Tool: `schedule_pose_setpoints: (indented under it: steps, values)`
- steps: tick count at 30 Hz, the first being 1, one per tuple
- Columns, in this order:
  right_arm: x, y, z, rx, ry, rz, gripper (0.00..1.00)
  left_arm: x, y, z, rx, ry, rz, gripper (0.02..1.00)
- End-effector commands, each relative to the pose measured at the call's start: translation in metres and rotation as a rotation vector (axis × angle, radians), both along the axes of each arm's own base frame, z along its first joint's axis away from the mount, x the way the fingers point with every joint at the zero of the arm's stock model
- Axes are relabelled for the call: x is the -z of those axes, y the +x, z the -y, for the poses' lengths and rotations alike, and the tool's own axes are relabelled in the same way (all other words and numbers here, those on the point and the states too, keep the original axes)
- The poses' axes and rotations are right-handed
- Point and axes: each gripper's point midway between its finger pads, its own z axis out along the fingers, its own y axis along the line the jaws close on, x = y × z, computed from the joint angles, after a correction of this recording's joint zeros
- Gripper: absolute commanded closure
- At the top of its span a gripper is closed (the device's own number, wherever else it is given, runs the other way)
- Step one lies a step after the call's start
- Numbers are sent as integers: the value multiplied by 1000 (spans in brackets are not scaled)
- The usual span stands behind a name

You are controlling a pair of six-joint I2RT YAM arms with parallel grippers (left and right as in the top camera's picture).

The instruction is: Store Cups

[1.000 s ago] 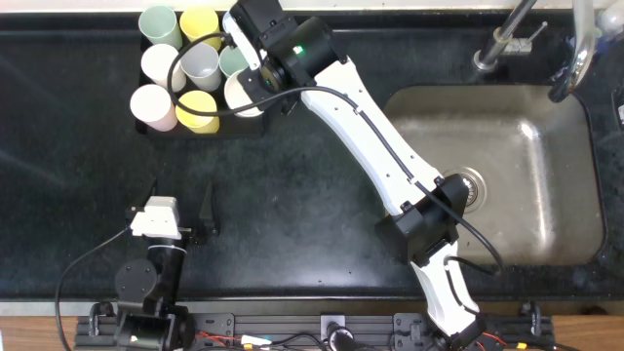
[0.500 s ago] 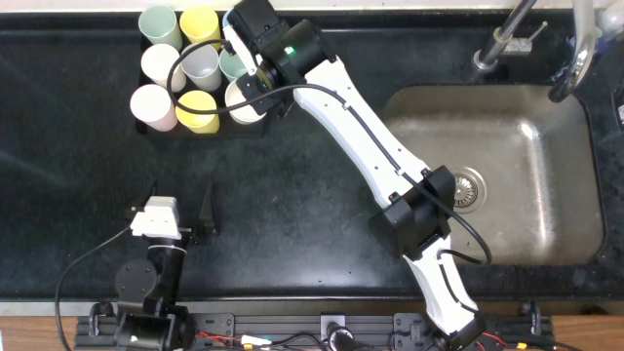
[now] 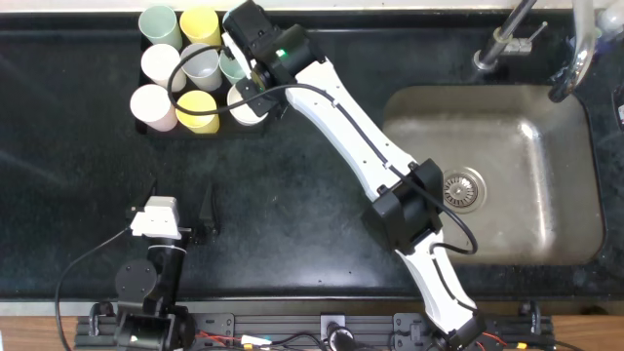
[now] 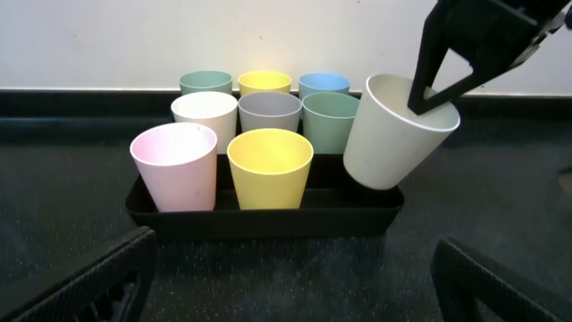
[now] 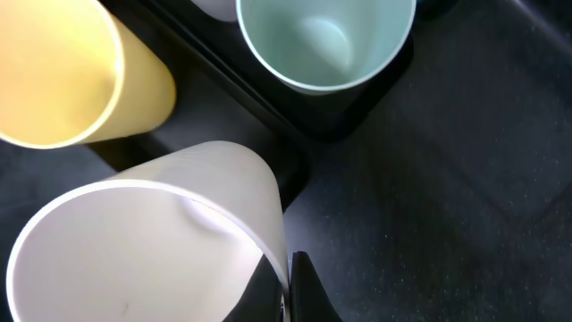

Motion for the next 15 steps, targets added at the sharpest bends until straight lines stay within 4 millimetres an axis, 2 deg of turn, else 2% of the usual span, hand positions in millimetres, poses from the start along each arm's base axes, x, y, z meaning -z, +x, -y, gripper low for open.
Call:
schedule_pose_setpoints:
  steps: [1,9,15]
  values:
    - [1,5,-5,-8,-7,25,958,0,0,1,9,20,7,18]
    - [1,11,-10,-9,11,46,956,0,0,1,9,20,7,18]
    - [11,12,-11,-9,0,31,958,0,0,1,9,20,7,18]
